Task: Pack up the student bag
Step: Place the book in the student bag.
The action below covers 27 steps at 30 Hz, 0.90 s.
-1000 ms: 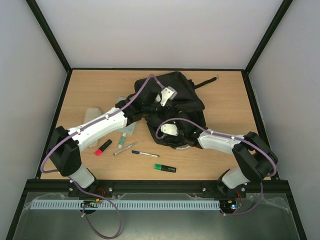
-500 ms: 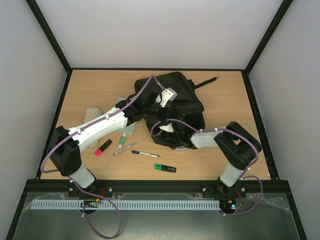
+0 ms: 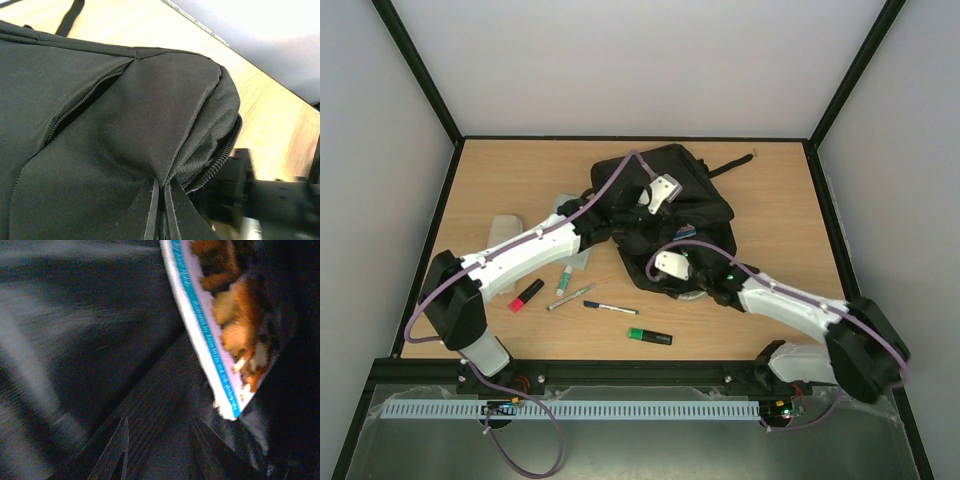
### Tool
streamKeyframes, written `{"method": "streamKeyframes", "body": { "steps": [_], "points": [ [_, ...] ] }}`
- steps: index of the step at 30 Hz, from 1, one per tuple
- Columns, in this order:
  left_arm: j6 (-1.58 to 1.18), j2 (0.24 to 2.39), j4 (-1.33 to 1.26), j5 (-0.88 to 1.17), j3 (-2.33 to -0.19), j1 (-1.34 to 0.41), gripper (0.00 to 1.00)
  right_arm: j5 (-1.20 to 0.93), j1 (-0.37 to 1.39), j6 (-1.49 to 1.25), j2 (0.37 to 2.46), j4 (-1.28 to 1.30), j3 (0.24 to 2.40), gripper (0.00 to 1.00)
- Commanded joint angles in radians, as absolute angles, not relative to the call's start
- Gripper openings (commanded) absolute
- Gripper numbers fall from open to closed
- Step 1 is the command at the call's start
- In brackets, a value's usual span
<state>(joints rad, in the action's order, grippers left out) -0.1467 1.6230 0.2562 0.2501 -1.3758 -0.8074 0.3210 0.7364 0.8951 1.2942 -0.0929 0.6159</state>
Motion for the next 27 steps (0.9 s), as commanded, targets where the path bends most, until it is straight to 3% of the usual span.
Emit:
{"method": "streamKeyframes", "body": {
  "steps": [1,5,11,13,20,27],
  "points": [
    [-0.124,1.666,0.244,0.229,-1.412,-0.807,0.02,0.111,0.753,0.818,1.08,0.253,0.571,0.35],
    [-0.133,1.709,0.236,0.254,-1.397,-0.808,0.02,0.031,0.753,0.747,0.939,0.43,0.597,0.36],
    [-0.143,1.758,0.132,0.208,-1.284,-0.82,0.04,0.072,0.752,0.606,0.827,0.473,0.675,0.35],
    [-0.155,1.763,0.111,0.201,-1.262,-0.821,0.12,0.069,0.739,0.535,0.815,0.473,0.723,0.35],
    [-0.185,1.651,0.166,0.223,-1.234,-0.825,0.59,0.011,0.587,0.354,0.838,0.376,0.817,0.42],
    [-0.251,1.468,0.137,0.033,-1.091,-0.753,0.87,-0.176,0.437,0.172,1.028,0.246,0.904,0.54]
  ]
}}
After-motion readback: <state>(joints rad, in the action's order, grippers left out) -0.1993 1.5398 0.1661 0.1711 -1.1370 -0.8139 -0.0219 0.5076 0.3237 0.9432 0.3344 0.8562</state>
